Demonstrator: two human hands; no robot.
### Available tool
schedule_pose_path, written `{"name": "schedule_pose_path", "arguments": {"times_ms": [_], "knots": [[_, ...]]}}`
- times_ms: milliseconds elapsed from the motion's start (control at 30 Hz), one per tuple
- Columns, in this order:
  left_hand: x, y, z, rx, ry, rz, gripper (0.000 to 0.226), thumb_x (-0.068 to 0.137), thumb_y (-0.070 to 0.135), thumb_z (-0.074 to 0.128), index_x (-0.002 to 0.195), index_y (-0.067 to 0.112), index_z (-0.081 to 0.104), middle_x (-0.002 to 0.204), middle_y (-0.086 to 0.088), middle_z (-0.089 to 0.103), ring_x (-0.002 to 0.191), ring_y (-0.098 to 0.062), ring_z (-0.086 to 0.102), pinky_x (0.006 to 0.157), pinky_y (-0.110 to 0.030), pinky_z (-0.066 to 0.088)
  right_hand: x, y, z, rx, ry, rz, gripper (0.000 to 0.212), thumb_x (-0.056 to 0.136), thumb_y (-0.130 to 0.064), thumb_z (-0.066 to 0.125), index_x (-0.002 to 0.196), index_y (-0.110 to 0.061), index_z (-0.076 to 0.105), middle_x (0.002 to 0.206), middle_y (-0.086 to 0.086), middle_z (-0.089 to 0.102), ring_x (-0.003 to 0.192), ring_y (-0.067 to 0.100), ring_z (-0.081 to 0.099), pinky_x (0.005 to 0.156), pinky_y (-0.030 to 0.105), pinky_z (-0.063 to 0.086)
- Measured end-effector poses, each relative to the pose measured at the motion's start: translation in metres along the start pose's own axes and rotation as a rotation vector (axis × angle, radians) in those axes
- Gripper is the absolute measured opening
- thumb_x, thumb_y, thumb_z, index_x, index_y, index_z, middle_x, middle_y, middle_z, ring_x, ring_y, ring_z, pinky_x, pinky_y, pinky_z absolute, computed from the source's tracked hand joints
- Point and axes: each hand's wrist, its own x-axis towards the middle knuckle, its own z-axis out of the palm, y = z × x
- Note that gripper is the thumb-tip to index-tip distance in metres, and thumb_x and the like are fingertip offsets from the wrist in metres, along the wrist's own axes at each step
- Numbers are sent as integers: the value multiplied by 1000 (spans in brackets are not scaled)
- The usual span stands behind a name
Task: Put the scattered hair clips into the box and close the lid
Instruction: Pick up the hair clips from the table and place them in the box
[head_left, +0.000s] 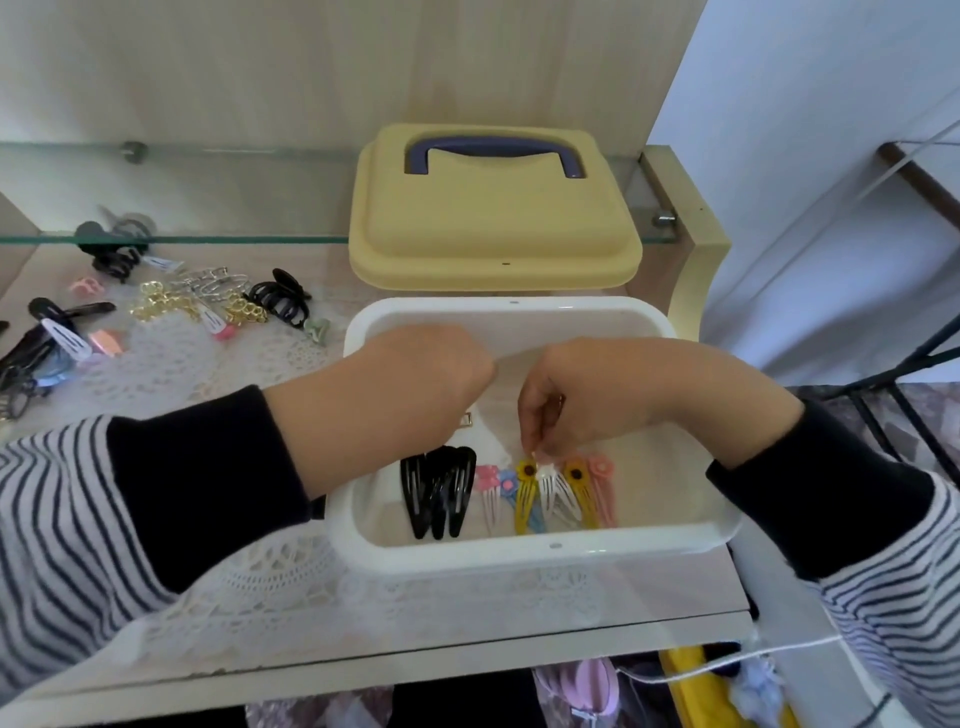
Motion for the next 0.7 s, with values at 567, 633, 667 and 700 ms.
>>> {"name": "schedule_pose_path", "arguments": {"times_ms": [567,633,667,700], "knots": [[-28,-15,-20,-159,157,93,26,100,36,40,123,39,50,120,13,58,110,-12,54,85,-30,43,-23,-9,-17,-72,179,81,26,93,-43,51,114,-34,62,105,-18,60,103,8,55,95,30,44],[-38,-19,-23,-147,267,85,27,99,41,36,122,41,50,117,14,60,109,-9,54,78,-27,40,-27,-14,-17,-61,211,87,26,93,-44,50,113,-34,62,106,-17,62,102,8,56,95,32,46],[-44,-22,-22,-141,333,79,27,99,42,35,121,41,50,115,15,61,107,-8,55,74,-26,38,-29,-18,-17,-47,229,88,25,93,-44,50,112,-35,62,105,-17,62,102,7,57,94,33,46],[-50,-25,-21,-150,406,76,27,99,43,35,119,40,52,111,16,63,103,-6,56,73,-26,37,-31,-20,-16,-29,250,92,24,93,-44,50,111,-35,63,104,-18,62,101,7,57,93,33,47]]}}
